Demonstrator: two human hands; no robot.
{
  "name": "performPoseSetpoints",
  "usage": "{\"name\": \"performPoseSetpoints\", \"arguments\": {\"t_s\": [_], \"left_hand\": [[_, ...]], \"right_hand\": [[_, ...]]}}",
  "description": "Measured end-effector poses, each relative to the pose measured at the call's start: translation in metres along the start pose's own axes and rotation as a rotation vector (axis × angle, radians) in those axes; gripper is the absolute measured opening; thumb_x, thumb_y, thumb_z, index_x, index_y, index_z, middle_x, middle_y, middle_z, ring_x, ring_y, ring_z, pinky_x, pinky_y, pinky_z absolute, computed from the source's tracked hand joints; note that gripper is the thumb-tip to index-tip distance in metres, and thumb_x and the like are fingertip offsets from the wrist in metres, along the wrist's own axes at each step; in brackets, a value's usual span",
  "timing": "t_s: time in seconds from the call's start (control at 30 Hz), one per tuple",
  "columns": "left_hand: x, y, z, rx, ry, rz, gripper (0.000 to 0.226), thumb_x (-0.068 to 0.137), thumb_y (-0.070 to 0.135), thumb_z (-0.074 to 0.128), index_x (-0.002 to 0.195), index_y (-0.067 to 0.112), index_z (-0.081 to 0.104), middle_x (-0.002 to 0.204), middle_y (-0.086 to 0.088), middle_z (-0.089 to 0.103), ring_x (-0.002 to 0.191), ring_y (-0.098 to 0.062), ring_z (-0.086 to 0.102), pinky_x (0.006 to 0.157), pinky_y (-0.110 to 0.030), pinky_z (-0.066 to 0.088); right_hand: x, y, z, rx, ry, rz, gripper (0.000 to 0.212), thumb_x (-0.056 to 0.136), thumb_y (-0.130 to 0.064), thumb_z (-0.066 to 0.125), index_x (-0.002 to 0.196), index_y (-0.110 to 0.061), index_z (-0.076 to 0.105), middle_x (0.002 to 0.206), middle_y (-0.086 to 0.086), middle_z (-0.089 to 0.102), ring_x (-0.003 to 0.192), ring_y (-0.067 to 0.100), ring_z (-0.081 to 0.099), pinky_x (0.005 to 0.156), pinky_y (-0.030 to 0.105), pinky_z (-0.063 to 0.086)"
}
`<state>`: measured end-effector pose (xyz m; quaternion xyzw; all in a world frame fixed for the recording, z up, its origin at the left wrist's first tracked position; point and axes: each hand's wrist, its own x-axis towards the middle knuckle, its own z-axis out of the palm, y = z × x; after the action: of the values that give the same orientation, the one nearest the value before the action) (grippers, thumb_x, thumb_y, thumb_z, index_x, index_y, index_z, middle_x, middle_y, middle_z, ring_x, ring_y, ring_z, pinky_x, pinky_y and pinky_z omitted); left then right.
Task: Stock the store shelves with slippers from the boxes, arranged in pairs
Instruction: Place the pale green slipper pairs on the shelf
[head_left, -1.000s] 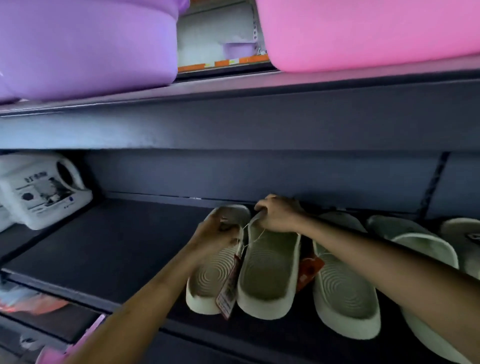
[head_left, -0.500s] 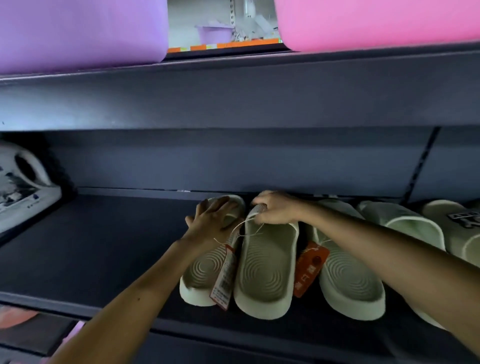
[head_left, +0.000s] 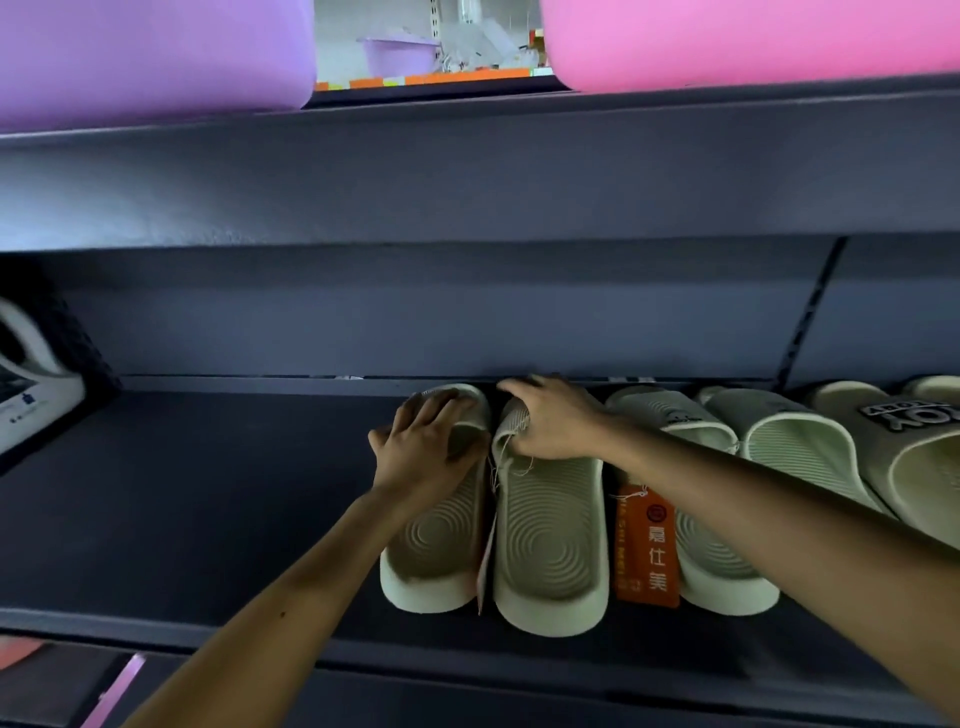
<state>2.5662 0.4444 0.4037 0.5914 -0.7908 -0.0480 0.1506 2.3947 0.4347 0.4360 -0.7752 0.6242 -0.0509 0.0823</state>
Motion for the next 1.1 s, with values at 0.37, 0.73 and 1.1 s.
{"name": "performPoseSetpoints", "arguments": {"t_s": [0.37, 0.73, 1.1], "left_hand": [[-0.002, 0.001, -0.010, -0.161, 0.042, -0.024, 0.075, 0.072, 0.067, 0.018, 0.138, 0.035, 0.035, 0.151, 0.014, 0.025, 0.142, -0.012, 0.011, 0.105, -0.043, 0.013], [-0.067, 0.194, 0.008, -0.338, 0.103, 0.173, 0.046, 0.091, 0.042, 0.043, 0.133, 0.025, 0.042, 0.143, 0.005, 0.040, 0.132, -0.021, 0.038, 0.106, -0.045, 0.031], [-0.226, 0.506, 0.095, -0.495, -0.262, 0.730, 0.044, 0.096, 0.036, 0.044, 0.137, 0.022, 0.040, 0.146, 0.005, 0.040, 0.132, -0.017, 0.039, 0.102, -0.032, 0.032]], "right_hand": [[-0.003, 0.010, -0.012, 0.139, 0.003, -0.006, 0.073, 0.082, -0.037, 0.060, 0.144, -0.033, 0.023, 0.154, -0.006, 0.017, 0.141, 0.026, 0.013, 0.113, 0.047, 0.017], [-0.196, 0.133, -0.036, -0.059, 0.135, 0.094, 0.054, 0.089, -0.033, 0.055, 0.139, -0.025, 0.039, 0.150, -0.004, 0.031, 0.139, 0.019, 0.025, 0.111, 0.029, 0.019], [-0.544, 0.286, -0.020, -0.011, 0.015, 0.753, 0.052, 0.092, -0.032, 0.050, 0.141, -0.027, 0.034, 0.152, -0.005, 0.025, 0.140, 0.025, 0.022, 0.112, 0.047, 0.017]]}}
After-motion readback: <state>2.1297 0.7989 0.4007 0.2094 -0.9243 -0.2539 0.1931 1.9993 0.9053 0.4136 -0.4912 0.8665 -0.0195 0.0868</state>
